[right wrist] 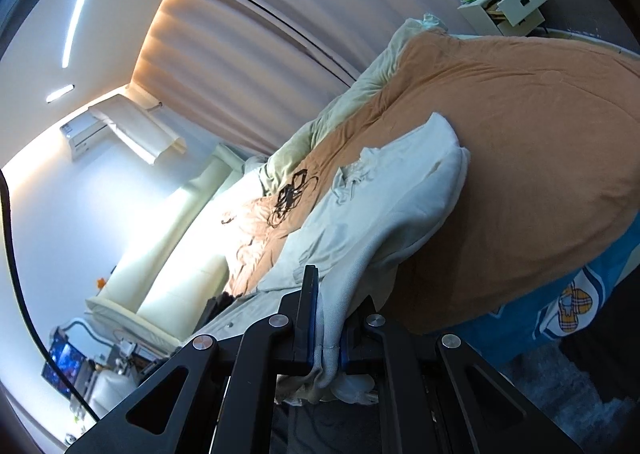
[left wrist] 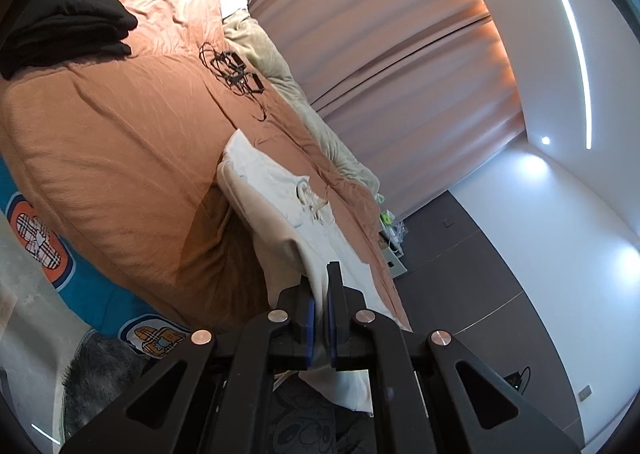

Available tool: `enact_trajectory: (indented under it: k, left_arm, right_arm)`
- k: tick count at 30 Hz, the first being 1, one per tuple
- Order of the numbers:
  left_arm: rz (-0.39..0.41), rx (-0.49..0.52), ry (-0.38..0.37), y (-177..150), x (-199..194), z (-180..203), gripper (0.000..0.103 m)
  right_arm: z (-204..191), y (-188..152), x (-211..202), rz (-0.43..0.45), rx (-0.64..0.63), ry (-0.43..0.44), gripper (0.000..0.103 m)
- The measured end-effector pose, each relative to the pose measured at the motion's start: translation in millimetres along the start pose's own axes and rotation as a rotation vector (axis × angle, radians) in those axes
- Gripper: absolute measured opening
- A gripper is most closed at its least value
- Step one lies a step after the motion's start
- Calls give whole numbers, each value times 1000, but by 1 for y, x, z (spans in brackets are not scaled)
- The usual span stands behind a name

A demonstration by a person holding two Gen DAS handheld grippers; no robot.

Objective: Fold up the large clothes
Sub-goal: 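Lift the hem with both grippers and fold it over toward the collar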

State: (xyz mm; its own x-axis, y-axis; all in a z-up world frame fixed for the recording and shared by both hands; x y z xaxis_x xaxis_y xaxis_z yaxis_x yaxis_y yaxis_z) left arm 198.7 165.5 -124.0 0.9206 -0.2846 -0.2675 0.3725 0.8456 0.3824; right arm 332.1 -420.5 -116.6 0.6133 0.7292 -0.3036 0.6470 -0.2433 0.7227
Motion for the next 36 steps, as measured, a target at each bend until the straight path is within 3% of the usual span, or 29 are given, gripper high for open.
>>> enact_trajectory:
  k: [10,17,26,36]
  left_arm:
    - [41,11,-48,1,-33,25,7]
    - [64,7,-72,17,-36,34,7]
    - [77,22,-71,70,9,73,7]
    - [49,96,36,138,112,114,7]
  right_arm:
    - [-20,-5,-28,23,-4,12,9]
    - [-28,18,-28,40,-29,17,9]
    - [-41,84,5,67,-59,-10,9]
    - [-29,168,71,103,-23,-74,9]
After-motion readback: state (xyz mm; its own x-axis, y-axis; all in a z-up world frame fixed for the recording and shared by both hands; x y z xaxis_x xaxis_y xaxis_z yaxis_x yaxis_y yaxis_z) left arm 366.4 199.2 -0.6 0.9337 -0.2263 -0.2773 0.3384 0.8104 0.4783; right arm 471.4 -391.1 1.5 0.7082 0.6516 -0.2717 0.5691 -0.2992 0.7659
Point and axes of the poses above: each gripper's, at about its wrist camera, not at the fingertips, and x roughly the way its jaws point, z to its right, y to its top, the point moved 10 cm from there along x, roughly the way its jaws point, and after that the axes turned 10 degrees about -x, right-handed, at the moved point
